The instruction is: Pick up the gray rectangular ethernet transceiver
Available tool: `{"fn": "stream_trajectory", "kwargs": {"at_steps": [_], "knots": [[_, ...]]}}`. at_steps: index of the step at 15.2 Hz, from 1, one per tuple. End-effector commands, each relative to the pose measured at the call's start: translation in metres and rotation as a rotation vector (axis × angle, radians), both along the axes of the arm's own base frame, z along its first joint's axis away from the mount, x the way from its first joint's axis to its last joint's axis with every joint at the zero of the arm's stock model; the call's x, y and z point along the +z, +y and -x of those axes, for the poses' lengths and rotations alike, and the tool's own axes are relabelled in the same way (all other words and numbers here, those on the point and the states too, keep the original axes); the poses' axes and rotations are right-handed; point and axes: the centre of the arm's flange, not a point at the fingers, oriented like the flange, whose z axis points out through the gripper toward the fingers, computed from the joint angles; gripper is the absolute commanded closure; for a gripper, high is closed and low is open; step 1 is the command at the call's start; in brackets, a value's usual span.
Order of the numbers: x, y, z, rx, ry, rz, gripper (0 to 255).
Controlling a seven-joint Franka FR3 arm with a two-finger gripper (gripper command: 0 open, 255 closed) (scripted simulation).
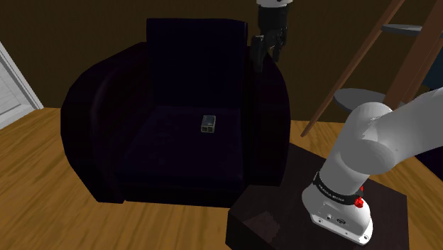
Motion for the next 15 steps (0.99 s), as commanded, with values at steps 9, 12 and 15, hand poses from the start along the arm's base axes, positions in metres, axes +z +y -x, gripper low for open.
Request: {"fn": "stream_trajectory", "kwargs": {"at_steps": [9,12,15], "knots": [[-0.085,-0.003,-0.063,-0.081,-0.006,-0.037,0],[-0.116,-0.004,-0.086,-0.112,-0.008,-0.05,0],[-0.148,-0.006,-0.11,-0.142,-0.01,-0.064,0]]}}
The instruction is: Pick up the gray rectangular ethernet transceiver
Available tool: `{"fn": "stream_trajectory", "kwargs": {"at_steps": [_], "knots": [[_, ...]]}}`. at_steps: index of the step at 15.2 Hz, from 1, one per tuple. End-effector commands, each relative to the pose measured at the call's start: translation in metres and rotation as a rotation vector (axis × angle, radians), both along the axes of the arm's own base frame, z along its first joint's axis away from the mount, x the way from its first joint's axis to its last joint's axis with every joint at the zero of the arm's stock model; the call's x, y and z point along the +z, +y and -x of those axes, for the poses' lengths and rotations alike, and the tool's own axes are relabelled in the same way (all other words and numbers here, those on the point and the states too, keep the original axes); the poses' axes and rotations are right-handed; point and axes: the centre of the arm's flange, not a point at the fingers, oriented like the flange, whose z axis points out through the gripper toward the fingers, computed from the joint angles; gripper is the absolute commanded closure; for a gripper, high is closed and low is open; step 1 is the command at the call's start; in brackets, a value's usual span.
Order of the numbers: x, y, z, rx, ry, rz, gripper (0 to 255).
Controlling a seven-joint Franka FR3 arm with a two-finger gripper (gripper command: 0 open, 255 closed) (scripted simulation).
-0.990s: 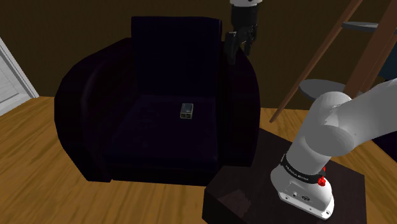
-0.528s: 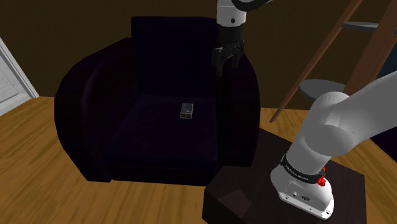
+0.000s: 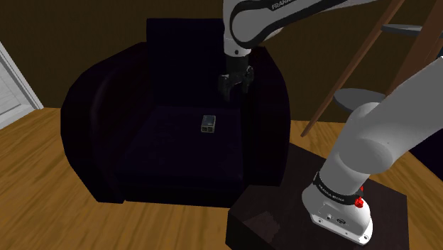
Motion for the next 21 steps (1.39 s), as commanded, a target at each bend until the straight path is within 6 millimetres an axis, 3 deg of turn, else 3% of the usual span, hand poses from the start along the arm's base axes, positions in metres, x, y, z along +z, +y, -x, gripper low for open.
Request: {"fn": "stream_trajectory", "kwargs": {"at_steps": [1,19,21], "knots": [[-0.022,-0.004,-0.015,-0.021,-0.003,-0.009,0],[-0.211,-0.021,-0.156,-0.204,-0.016,-0.091,0],[-0.218,-0.021,-0.158,-0.206,-0.016,-0.092,0]]}}
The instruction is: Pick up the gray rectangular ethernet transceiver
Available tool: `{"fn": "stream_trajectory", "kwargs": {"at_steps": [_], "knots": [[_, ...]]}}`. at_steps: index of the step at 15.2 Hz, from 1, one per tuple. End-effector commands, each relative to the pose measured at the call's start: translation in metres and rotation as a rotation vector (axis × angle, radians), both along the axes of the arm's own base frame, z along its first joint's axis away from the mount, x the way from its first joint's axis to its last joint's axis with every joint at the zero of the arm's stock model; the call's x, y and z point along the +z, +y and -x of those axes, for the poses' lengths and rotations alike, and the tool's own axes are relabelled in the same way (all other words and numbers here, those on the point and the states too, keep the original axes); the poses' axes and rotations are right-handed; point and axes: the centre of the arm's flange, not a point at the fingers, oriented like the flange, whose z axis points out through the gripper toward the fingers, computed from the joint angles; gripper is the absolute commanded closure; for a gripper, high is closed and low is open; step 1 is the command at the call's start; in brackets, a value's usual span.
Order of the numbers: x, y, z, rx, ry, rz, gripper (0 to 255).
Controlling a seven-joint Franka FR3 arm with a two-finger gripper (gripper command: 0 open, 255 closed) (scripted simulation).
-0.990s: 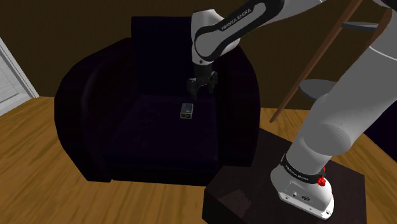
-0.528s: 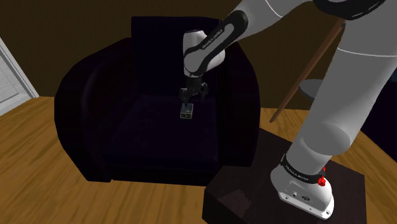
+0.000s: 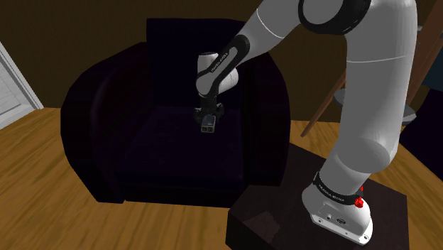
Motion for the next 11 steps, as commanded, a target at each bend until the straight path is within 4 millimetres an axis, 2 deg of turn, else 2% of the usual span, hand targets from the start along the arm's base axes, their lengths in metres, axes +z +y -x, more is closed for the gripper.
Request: {"fn": "stream_trajectory", "kwargs": {"at_steps": [1,6,8,9,11], "knots": [[-0.013,0.001,-0.003,-0.003,-0.001,-0.001,0],[-0.042,0.001,-0.003,-0.003,-0.001,-0.001,0],[-0.042,0.001,-0.003,-0.003,-0.001,-0.001,0],[-0.043,0.001,-0.003,-0.003,-0.001,-0.001,255],[-0.042,0.001,-0.003,-0.003,-0.001,-0.001,255]]}}
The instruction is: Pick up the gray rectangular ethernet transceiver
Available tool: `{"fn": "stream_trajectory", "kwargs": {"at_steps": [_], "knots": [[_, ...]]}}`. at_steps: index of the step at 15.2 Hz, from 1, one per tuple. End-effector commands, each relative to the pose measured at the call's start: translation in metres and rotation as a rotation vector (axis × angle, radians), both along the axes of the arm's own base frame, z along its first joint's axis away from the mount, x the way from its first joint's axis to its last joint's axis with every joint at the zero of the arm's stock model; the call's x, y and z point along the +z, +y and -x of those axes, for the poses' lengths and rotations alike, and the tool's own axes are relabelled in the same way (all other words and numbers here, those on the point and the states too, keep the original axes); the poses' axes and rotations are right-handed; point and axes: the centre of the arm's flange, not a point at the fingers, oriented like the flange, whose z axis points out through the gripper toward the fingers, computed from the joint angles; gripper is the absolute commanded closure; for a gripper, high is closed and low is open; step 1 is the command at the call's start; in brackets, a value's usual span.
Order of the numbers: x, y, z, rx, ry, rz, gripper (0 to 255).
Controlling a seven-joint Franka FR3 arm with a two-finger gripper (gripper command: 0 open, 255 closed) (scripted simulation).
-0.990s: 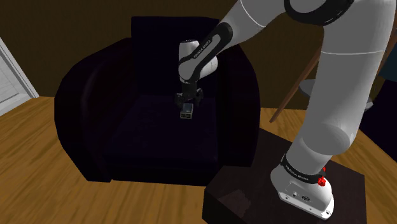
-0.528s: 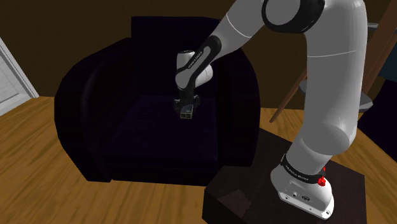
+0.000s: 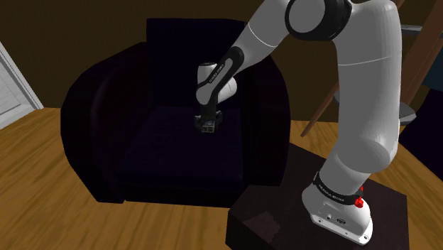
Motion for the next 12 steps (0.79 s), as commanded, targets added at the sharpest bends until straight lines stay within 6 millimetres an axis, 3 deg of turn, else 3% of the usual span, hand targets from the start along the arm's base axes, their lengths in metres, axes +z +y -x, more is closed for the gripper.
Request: {"fn": "stream_trajectory", "kwargs": {"at_steps": [1,7,12], "knots": [[0.0,0.0,0.0,0.001,0.0,0.0,255],[-0.001,0.0,0.0,0.001,0.0,0.0,255],[0.026,0.0,0.0,0.001,0.0,0.0,255]]}}
